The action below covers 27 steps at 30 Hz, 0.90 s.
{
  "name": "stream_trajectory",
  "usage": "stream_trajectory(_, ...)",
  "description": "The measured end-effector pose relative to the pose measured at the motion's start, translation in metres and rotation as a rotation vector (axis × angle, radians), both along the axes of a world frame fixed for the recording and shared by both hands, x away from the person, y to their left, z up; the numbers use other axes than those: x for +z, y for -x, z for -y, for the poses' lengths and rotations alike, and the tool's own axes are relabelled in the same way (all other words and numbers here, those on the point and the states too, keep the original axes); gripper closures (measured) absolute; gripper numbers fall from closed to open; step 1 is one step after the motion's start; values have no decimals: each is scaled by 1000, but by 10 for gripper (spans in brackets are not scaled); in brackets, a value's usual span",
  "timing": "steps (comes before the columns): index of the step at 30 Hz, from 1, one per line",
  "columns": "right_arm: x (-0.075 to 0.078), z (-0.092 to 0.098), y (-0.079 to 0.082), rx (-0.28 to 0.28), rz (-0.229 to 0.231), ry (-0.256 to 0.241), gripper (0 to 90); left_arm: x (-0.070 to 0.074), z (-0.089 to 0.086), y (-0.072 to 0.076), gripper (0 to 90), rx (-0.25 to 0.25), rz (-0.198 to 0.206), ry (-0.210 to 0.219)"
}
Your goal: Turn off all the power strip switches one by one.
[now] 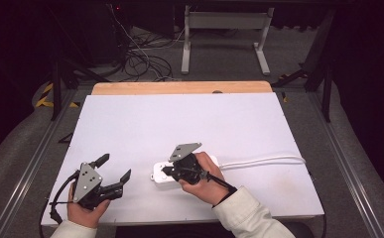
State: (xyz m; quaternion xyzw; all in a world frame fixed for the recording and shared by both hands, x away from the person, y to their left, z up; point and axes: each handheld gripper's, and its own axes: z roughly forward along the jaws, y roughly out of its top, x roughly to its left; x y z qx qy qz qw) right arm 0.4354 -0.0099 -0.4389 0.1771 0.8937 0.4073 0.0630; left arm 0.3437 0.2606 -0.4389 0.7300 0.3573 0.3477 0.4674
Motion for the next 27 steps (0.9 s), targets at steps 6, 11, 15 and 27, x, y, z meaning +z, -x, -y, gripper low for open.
stream_trajectory(6,-9,-11,0,6,-17,30,900,0,0,0,198,0,0,2)
stream_trajectory(11,-12,-14,-1,2,-15,40,900,0,0,0,198,0,-1,3)
stream_trajectory(15,-13,-14,-2,2,-10,51,900,0,0,0,198,1,2,1)
stream_trajectory(27,-15,-16,-1,0,2,74,900,0,0,0,198,0,-1,2)
